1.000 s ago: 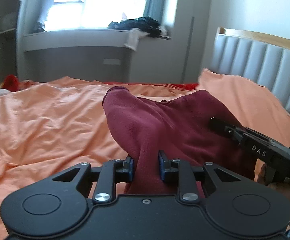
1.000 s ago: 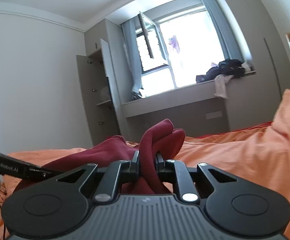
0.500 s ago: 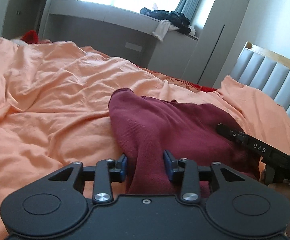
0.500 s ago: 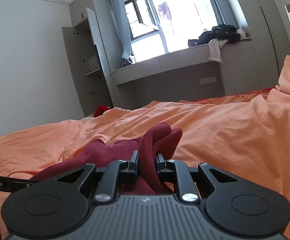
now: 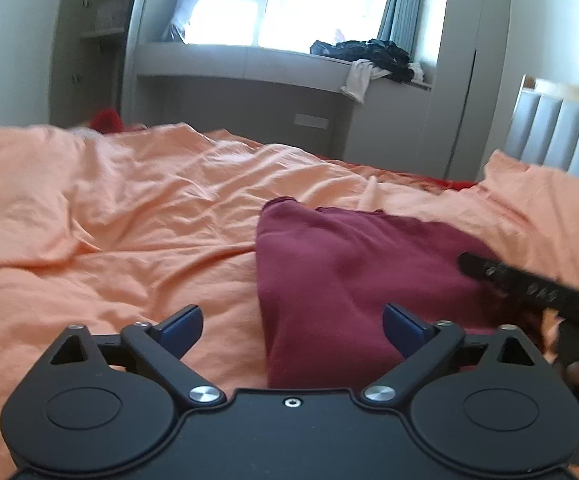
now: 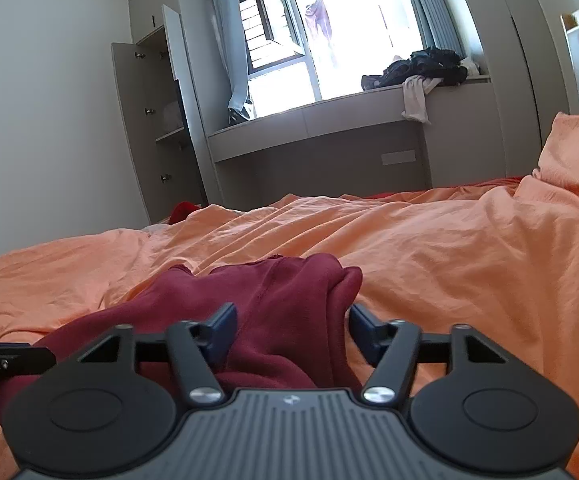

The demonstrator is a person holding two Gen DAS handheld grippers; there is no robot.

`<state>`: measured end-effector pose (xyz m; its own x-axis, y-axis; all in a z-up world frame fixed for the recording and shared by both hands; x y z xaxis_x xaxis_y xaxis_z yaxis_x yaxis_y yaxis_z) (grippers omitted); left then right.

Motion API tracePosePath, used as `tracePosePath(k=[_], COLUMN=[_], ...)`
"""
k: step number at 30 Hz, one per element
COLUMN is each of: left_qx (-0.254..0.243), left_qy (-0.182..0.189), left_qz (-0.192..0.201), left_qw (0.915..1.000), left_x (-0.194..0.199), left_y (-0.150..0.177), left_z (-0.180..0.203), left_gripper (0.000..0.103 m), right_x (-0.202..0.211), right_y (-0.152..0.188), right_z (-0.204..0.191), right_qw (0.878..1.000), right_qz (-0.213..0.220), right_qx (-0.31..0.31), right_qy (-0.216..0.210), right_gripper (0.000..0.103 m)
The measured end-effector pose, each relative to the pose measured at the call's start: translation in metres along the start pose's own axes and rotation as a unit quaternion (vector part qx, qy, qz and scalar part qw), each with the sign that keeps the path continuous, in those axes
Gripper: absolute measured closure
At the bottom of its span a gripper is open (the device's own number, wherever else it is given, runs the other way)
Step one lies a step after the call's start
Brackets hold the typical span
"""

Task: Fold small clothes
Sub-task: 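Open both grippers and pull them back from the folded shirt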

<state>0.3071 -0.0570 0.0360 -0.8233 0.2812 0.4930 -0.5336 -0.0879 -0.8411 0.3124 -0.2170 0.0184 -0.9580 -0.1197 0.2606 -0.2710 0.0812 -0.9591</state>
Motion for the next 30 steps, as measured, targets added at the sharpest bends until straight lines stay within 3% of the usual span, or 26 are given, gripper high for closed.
tracePosePath(k=[6, 15, 23, 30], left_qx=[-0.038, -0.044, -0.042, -0.056], left_qy=[-0.037, -0.045, -0.043, -0.047], left_qz=[0.033, 0.053, 0.121, 0.177], left_qw=[0.9981, 0.9966, 0.9909, 0.9814], left_x=[0.005, 0.032, 0.094, 0.148], left_y=[0.01, 0.0, -0.006, 0.01], left_z=[0.01, 0.018, 0.028, 0.03], left_gripper=[0.002, 0.001, 0.001, 0.0], right_x=[0.016, 0.055, 0.104, 0.146], right_y=[-0.003, -0.012, -0.021, -0.01], right_z=[0.0, 0.003, -0.014, -0.031], right_qw=[1.0, 0.998, 0.993, 0.986], right_qz=[0.012, 0.056, 0.115, 0.15], right_qx=[0.007, 0.009, 0.022, 0.045], right_qy=[0.008, 0.027, 0.032, 0.05], right_gripper=[0.016, 0.001, 0.0, 0.0])
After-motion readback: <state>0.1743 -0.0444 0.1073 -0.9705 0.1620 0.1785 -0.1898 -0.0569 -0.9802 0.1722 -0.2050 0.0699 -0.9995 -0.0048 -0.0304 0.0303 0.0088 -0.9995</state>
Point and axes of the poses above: each gripper's, at about its wrist camera, not at the fingertips, and x roughly against the way its jaws point, z to its right, y to its underside, the point moved 5 cm from there along -x, roughly the way its jaws point, and after that the axes turned 9 degrees about x, right-handed, at the moved point
